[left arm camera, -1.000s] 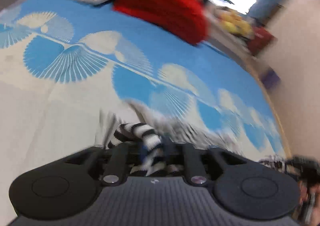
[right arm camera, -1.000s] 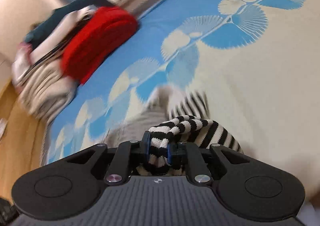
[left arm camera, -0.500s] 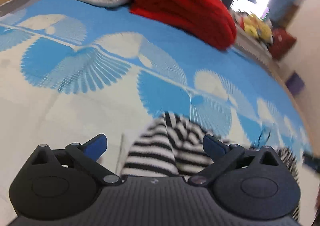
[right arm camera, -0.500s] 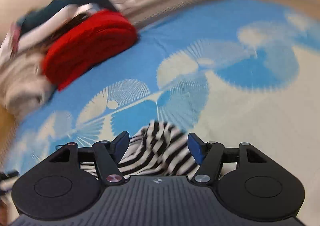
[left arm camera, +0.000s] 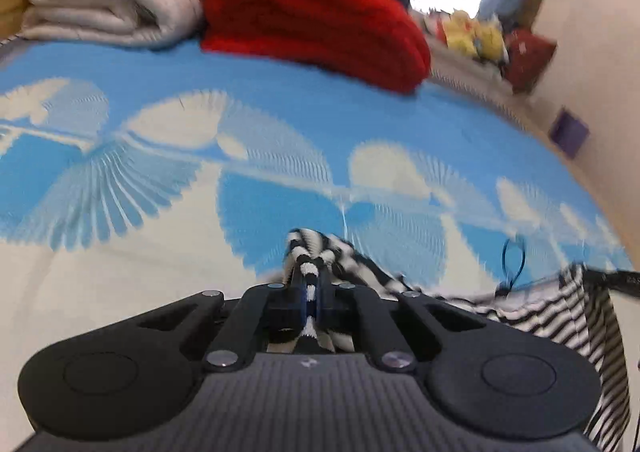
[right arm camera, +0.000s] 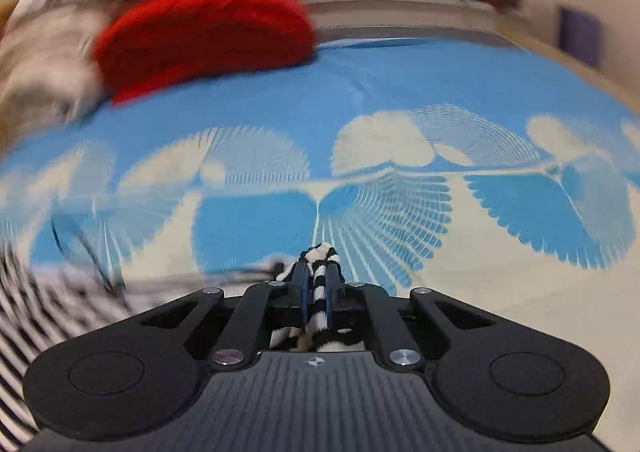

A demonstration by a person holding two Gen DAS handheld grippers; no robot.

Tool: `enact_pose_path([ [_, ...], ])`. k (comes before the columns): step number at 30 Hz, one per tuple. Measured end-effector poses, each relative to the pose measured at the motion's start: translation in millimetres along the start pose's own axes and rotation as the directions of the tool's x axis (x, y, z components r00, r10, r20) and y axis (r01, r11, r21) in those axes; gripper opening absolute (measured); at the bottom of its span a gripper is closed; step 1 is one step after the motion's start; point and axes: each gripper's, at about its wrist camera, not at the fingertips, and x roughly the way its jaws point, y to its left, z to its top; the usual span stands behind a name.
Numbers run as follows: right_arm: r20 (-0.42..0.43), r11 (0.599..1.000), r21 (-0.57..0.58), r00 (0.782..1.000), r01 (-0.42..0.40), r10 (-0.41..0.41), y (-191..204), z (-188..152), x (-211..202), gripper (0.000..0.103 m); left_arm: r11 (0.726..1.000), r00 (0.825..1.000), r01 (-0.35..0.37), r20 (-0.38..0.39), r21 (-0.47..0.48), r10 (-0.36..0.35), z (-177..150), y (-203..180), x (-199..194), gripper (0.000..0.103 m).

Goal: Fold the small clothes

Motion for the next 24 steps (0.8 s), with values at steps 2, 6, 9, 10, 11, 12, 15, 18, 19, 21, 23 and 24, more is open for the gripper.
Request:
enact_pose_path([
  [2,0.013,0.987,0.157,1.000,-0.013,0.011,-15,11,-4,0.007,0.999,0.999,-0.039,0.003,-0.032,0.039,-1,9,8,0.005],
  [6,-0.030,0.962,0.272,1.000,0.006,0.002,-29,-3,22,0.016,0.995,0.998,-0.036,-0.059,-0.094,0.030,-15,17,30,0.025],
  [9,-0.034,0.967,0.240,0.996,0.089,-0.084,-21,-13,31,0.049,0.991,0.997,-0.070,-0.038,-0.116,0.066,-13,14,23,0.073],
  [10,-0.018,0.969,0.221,0.994,0.106,-0.105,-18,-12,27,0.054,0.990,0.997,-0.079,-0.018,-0.113,0.078,-11,13,18,0.091],
  [11,-0.004,0.972,0.207,0.994,0.108,-0.109,-17,-9,22,0.054,0.989,0.995,-0.095,0.012,-0.112,0.097,-8,11,12,0.094],
  [12,0.007,0.974,0.205,0.994,0.101,-0.105,-17,-6,16,0.054,0.988,0.993,-0.110,0.026,-0.107,0.113,-5,10,5,0.095],
  [15,0.047,0.973,0.211,0.994,0.091,-0.103,-20,3,-7,0.057,0.989,0.994,-0.111,0.004,-0.094,0.112,3,9,-10,0.096],
  [18,0.072,0.987,0.150,0.995,0.054,-0.066,-17,6,-33,0.058,0.996,0.997,-0.074,-0.021,-0.051,0.073,6,11,-24,0.096],
  [19,0.079,0.992,0.118,0.996,0.038,-0.048,-15,5,-42,0.058,0.997,0.997,-0.070,-0.025,-0.037,0.069,5,12,-29,0.096],
  [21,0.085,0.997,0.075,0.996,0.023,-0.029,-12,3,-54,0.058,0.997,0.997,-0.075,-0.028,-0.022,0.074,0,15,-41,0.096],
  [23,0.087,0.997,0.081,0.996,0.011,-0.018,-13,0,-67,0.058,0.997,0.997,-0.066,-0.035,-0.027,0.065,-5,16,-58,0.096],
  [24,0.090,0.996,0.094,0.996,0.005,-0.013,-14,-2,-75,0.058,0.998,0.997,-0.061,-0.038,-0.032,0.060,-8,17,-69,0.096],
])
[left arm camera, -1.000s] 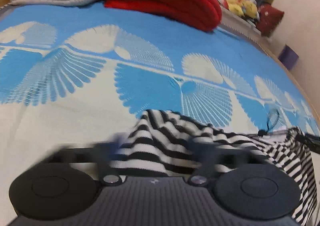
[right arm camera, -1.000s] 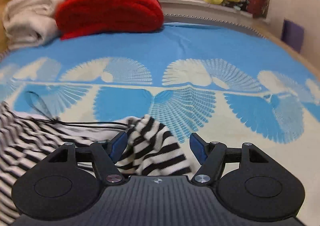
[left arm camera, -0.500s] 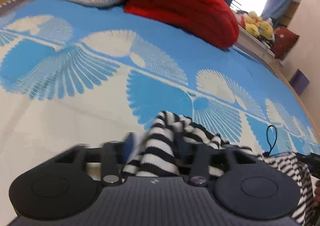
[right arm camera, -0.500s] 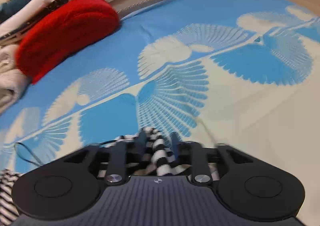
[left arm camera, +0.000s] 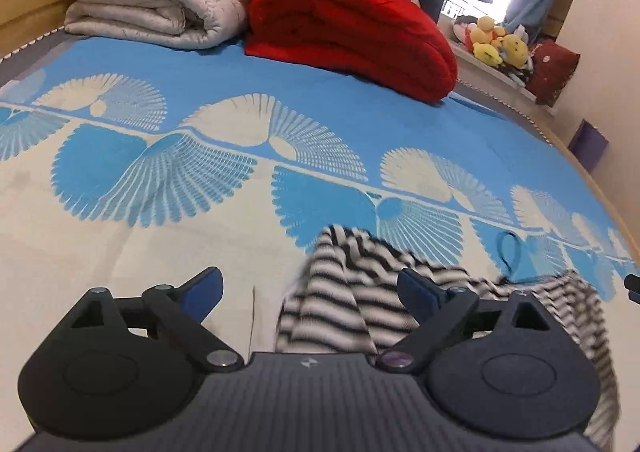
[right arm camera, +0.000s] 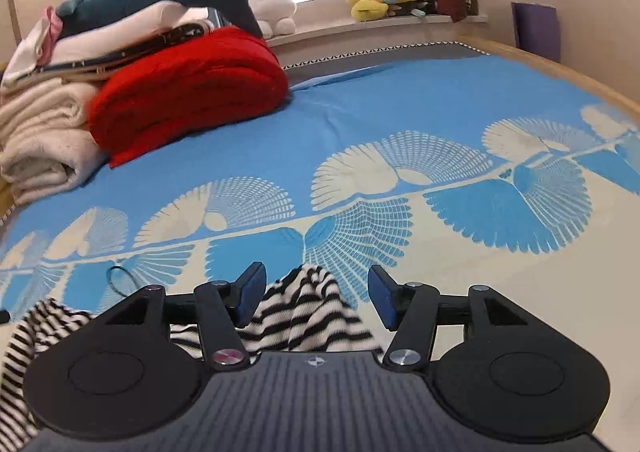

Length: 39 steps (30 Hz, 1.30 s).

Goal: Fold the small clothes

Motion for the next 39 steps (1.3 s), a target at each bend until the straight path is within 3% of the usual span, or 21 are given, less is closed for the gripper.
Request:
enact_pose_path([
  [4,0.014,0.995,0.085,0.998,-0.059,0.058,-5,-14,-54,0.064,0.999,0.999,-0.039,-0.024,0.006,0.039,-21,1,-51,0.096],
  [6,-0.006,0.989,0.110,0.995,-0.103,0.104,-12,-35,-85,0.066,0.999,0.999,-0.026,-0.028,0.023,0.027,-48,9,-78,0.097],
  [10,-0.042,0.996,0.085,0.999,-0.031,0.034,-31,-94,-122,0.067,0.997,0.988,-0.059,-0.137,0.047,0.065,-108,27,-94,0.099],
  [11,-0.074,0.996,0.086,0.997,0.006,0.001,-37,-109,-124,0.067,0.997,0.983,-0.069,-0.169,0.043,0.075,-111,27,-94,0.099],
  [13,-0.138,0.993,0.103,0.989,0.058,-0.044,-43,-123,-124,0.065,0.998,0.992,-0.009,-0.127,0.062,0.017,-115,24,-100,0.099],
  [15,-0.123,0.996,0.082,0.992,0.028,-0.018,-44,-125,-127,0.065,0.997,0.993,-0.008,-0.120,0.078,0.017,-117,20,-99,0.099],
  [19,-0.151,0.996,0.044,0.986,0.078,-0.070,-50,-130,-124,0.065,0.992,0.990,0.023,-0.139,0.128,-0.005,-122,9,-94,0.099],
  [22,-0.176,0.998,0.047,0.984,0.031,-0.022,-52,-131,-122,0.065,0.982,0.992,0.032,-0.128,0.187,-0.008,-124,-3,-88,0.099],
  [25,-0.181,0.998,0.000,0.981,0.067,-0.066,-47,-131,-111,0.065,0.975,0.989,0.011,-0.149,0.224,0.023,-128,-12,-72,0.098],
  [27,-0.211,0.995,0.002,0.973,0.100,-0.097,-47,-132,-97,0.064,0.967,0.987,0.012,-0.159,0.253,0.029,-131,-16,-66,0.078],
  [28,-0.232,0.994,0.002,0.967,0.108,-0.105,-47,-132,-89,0.053,0.963,0.986,0.038,-0.168,0.265,0.007,-131,-17,-63,0.046],
  [29,-0.254,0.995,-0.004,0.962,0.099,-0.097,-47,-133,-81,0.037,0.961,0.983,0.079,-0.182,0.264,-0.031,-131,-17,-63,0.024],
  [30,-0.267,0.997,-0.003,0.961,0.081,-0.079,-46,-134,-77,0.018,0.960,0.982,0.098,-0.181,0.264,-0.051,-132,-16,-64,0.019],
  [31,-0.258,0.996,-0.010,0.962,0.085,-0.085,-45,-134,-78,0.013,0.956,0.984,0.097,-0.168,0.277,-0.051,-133,-17,-66,0.014],
  [33,-0.216,0.996,-0.035,0.972,0.084,-0.090,-42,-133,-83,0.012,0.953,0.987,0.088,-0.158,0.288,-0.043,-134,-14,-69,0.012],
  [39,-0.162,0.993,0.053,0.982,0.109,-0.099,-58,-126,-91,0.010,0.956,0.993,0.074,-0.112,0.283,-0.044,-129,2,-84,0.011],
])
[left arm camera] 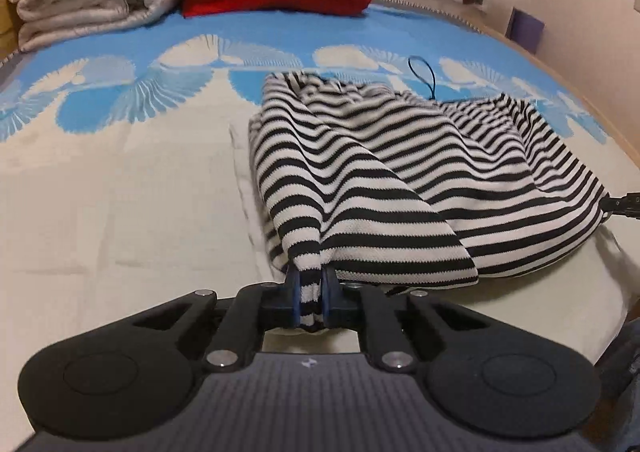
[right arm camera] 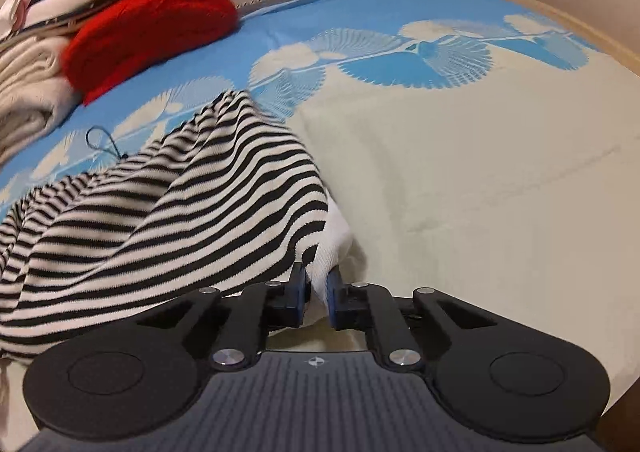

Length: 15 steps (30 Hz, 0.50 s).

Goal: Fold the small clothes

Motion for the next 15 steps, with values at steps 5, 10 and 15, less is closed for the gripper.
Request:
enact_pose_path([
  [5,0.008,0.999,0.034,1.000,0.011,-0.011,-1,2,-1,0.010,0.990,0.992,-0.123,0.021,0.071,0.121,-4,4,-4,0.001],
  [10,0.012,0.998,0.057,1.000,0.028,-0.029,1,2,-1,0.010,0.988,0.990,-0.142,0.008,0.066,0.142,-3,23,-2,0.001],
  [15,0.016,0.996,0.074,0.999,0.049,-0.050,0,2,-1,0.010,0.913,0.913,-0.406,0.047,0.035,0.405,-3,43,-7,0.000],
])
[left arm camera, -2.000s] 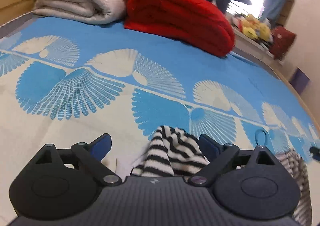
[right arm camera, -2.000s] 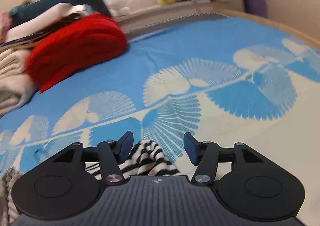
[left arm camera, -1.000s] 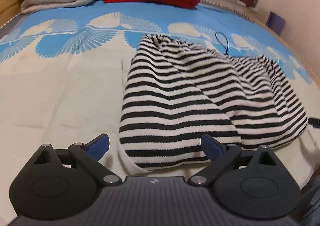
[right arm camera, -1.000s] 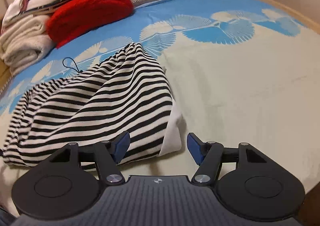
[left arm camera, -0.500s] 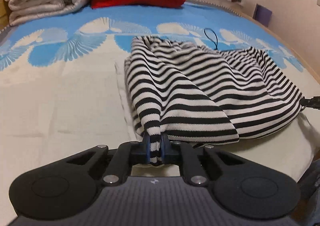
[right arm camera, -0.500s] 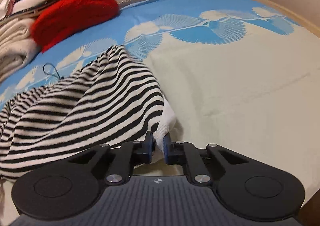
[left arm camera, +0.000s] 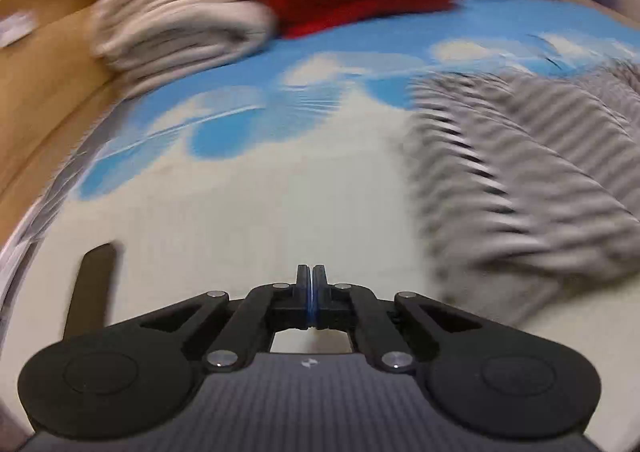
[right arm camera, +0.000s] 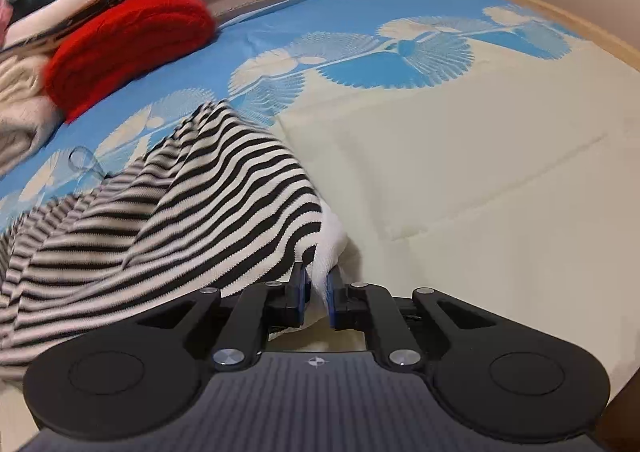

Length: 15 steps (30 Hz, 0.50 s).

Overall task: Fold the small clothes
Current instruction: 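Tuck the edge under the bundle with the right gripper while the left gripper pinches the other edge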

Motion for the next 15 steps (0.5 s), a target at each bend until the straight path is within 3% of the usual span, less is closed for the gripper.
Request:
enact_pose_path([
  [2,0.028,1.000,0.010,0.999,0.015,-0.016,-2,2,-5,0.010,0.989,0.998,0.070,0.006,-0.128,-0.070,1,25,-2,0.000],
  [4,0.028,1.000,-0.019,1.000,0.005,-0.004,1,2,-6,0.010,0.945,0.968,0.241,-0.010,-0.222,-0.249,-2,35,-3,0.003],
  [6,0.023,0.999,-0.037,1.000,0.012,-0.011,5,-1,-4,0.010,0.914,0.938,0.328,-0.031,-0.239,-0.345,-6,26,-7,0.029],
  [7,0.016,0.999,-0.031,1.000,0.008,-0.007,5,-2,-4,0.010,0.905,0.925,0.359,-0.043,-0.229,-0.377,-7,18,-9,0.054],
  [8,0.007,1.000,-0.022,1.000,0.005,-0.005,4,-2,-3,0.010,0.897,0.911,0.390,-0.057,-0.207,-0.409,-9,7,-12,0.071],
  [9,0.001,1.000,-0.018,1.000,0.006,-0.006,4,-2,-2,0.010,0.894,0.900,0.414,-0.070,-0.175,-0.430,-10,-4,-14,0.076],
  [13,-0.014,0.999,-0.036,1.000,0.015,-0.016,7,-3,0,0.011,0.884,0.874,0.458,-0.133,-0.098,-0.467,-19,-49,-11,0.079],
  [14,-0.015,0.999,-0.045,1.000,0.021,-0.022,9,-4,1,0.011,0.886,0.874,0.455,-0.142,-0.094,-0.464,-21,-59,-5,0.072],
  [15,-0.016,0.998,-0.052,1.000,0.025,-0.026,10,-4,2,0.011,0.895,0.885,0.439,-0.130,-0.078,-0.446,-22,-69,-2,0.055],
])
